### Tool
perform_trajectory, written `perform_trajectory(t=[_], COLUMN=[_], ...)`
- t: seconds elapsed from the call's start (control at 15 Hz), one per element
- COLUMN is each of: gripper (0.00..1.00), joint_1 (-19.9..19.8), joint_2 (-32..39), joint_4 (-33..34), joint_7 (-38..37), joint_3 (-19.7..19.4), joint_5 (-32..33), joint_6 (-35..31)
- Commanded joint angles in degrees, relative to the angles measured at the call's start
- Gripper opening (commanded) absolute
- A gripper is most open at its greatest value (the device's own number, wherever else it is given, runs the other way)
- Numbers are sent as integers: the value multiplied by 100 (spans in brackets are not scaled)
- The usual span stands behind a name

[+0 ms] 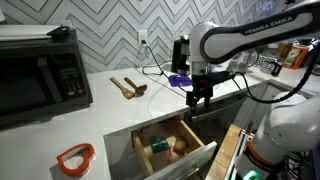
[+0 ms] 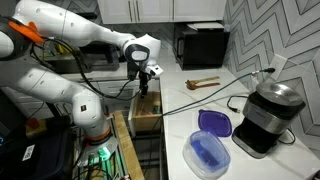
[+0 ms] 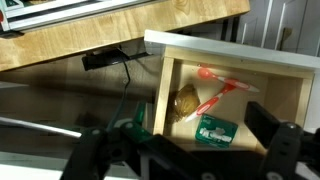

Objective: Remove the spoon from the drawer

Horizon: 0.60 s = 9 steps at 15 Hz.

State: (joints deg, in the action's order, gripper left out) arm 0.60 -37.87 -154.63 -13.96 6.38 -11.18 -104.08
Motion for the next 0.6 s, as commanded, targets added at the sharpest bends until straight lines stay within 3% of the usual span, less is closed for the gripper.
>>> perform_trajectory(t=[0.0, 0.53], gripper=[100, 100], joint_1=[21, 133], joint_2=[1, 75], joint_4=[6, -40], joint_7=[-11, 1], joint_3=[-22, 39], joint_5=[14, -114], joint_6=[5, -92])
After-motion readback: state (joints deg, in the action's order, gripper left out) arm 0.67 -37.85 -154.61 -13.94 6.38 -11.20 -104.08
